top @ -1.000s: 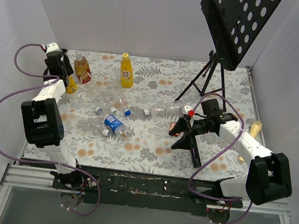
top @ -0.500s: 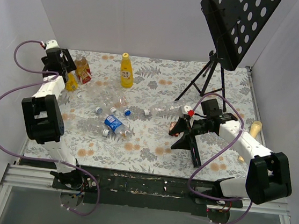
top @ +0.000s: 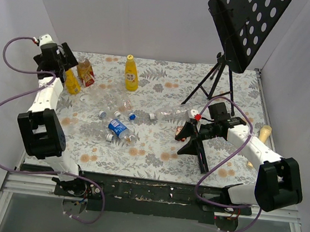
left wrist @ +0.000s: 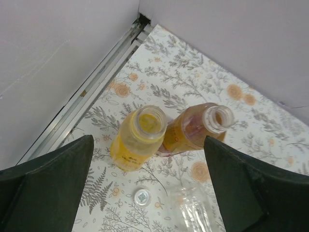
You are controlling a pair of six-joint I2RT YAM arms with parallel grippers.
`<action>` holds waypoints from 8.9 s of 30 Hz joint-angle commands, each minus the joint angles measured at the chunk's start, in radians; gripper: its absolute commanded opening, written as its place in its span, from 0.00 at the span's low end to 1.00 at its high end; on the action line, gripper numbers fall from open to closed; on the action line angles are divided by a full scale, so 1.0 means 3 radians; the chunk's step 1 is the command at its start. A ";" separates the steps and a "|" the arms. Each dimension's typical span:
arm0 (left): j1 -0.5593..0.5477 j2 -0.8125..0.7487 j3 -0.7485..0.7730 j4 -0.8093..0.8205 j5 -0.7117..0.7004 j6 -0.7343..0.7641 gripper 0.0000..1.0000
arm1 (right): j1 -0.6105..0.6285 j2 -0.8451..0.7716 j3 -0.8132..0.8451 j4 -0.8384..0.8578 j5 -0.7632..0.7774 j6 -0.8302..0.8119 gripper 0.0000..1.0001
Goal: Unscrew the bottle caps
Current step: Place the plastic bottle at the corner of the board, then pick up the plastic bottle at the center of the board, then unscrew the bottle cap from the plastic bottle.
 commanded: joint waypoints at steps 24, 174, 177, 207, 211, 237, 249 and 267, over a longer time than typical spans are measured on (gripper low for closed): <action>-0.0596 -0.2064 -0.1374 -0.0506 0.2891 -0.0777 0.98 | 0.0002 -0.0194 0.0006 0.0071 0.1045 -0.0411 0.79; -0.2930 -0.2171 -0.1982 0.0681 0.2291 -0.0902 0.96 | 0.0110 0.0603 0.0508 -0.0328 -0.0243 -0.0227 0.09; -0.2904 -0.2069 -0.1977 0.0415 0.2357 -0.1342 0.97 | 0.0115 0.0639 0.0528 -0.0349 -0.0248 -0.0238 0.09; -0.3144 -0.1578 -0.1737 0.0245 0.2321 -0.1369 0.47 | 0.0156 0.0726 0.0538 -0.0328 -0.0207 -0.0192 0.09; -0.3149 -0.1558 -0.1732 0.0245 0.2357 -0.1344 0.46 | 0.0161 0.0731 0.0539 -0.0328 -0.0202 -0.0197 0.09; -0.3160 -0.1870 -0.1783 -0.0552 0.3442 0.2716 0.00 | 0.0355 0.0767 0.0493 -0.0645 -0.0095 -0.0810 0.09; -0.3144 -0.2477 -0.2371 0.0762 0.2385 0.0459 0.74 | 0.0360 0.0772 0.0574 -0.0656 0.0049 -0.0739 0.09; -0.3057 -0.2846 -0.2356 0.0240 0.1636 -0.2033 0.98 | 0.0360 0.0522 0.0426 -0.0088 0.0452 -0.0151 0.09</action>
